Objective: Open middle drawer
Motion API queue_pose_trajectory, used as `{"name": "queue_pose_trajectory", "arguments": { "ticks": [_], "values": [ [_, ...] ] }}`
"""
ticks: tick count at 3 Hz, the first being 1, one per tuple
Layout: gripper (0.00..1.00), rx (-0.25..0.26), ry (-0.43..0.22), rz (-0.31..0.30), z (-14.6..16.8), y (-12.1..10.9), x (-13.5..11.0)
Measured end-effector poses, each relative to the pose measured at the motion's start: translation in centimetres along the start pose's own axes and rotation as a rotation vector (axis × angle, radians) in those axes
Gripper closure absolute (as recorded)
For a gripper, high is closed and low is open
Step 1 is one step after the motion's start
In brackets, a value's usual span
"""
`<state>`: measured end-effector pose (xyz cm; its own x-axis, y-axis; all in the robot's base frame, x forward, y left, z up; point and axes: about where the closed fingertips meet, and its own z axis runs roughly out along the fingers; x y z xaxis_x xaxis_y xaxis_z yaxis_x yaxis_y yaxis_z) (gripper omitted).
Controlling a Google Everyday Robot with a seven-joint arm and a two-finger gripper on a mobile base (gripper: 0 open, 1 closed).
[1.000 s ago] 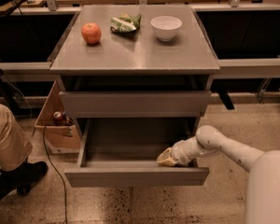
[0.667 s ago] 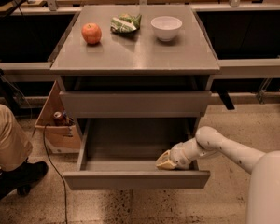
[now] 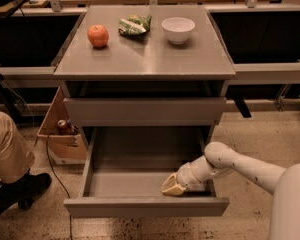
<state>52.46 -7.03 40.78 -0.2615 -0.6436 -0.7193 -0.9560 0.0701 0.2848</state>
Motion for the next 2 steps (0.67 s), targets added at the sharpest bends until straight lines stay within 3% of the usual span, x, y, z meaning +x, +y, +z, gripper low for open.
{"name": "queue_pose_trajectory", "arguments": {
  "ticks": [1, 2],
  "values": [
    [1.00, -0.084, 0.030, -0.013, 1.1, 2.5, 0.6],
    [1.00, -0.053, 0.048, -0.021, 0.0, 2.7, 0.7]
  ]
}}
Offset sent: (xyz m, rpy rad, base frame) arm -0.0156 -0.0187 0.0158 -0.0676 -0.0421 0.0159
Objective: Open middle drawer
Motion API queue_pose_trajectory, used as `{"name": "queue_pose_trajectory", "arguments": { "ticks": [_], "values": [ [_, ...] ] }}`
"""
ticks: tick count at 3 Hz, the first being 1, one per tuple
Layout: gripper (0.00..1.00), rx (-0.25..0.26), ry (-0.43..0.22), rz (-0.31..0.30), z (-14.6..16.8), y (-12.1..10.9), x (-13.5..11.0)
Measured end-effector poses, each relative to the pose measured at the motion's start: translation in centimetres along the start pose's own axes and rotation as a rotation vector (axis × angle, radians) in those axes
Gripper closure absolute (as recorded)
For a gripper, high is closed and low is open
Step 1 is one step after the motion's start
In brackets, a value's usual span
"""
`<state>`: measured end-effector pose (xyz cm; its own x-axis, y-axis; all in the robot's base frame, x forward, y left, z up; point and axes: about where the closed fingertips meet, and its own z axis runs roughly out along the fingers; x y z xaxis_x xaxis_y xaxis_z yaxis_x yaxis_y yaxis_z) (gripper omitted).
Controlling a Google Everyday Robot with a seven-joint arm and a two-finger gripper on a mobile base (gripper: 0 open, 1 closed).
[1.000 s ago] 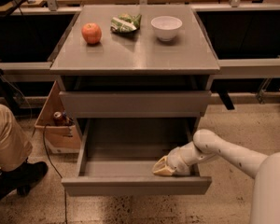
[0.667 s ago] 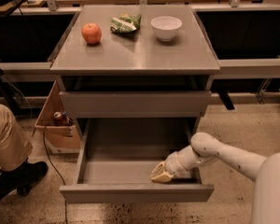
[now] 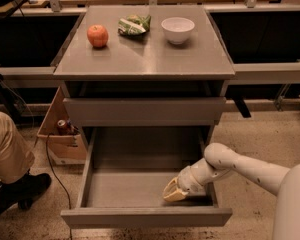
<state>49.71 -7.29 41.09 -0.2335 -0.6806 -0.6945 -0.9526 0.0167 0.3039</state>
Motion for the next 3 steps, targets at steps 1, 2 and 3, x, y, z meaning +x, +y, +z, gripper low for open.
{"name": "queue_pose_trajectory", "arguments": {
  "ticks": [1, 2, 3],
  "values": [
    [1.00, 0.153, 0.044, 0.024, -4.2, -1.5, 1.5],
    [1.00, 0.286, 0.106, 0.037, -9.1, -2.4, 2.8],
    [1.00, 0.423, 0.133, 0.046, -14.8, -3.4, 3.5]
  ]
}}
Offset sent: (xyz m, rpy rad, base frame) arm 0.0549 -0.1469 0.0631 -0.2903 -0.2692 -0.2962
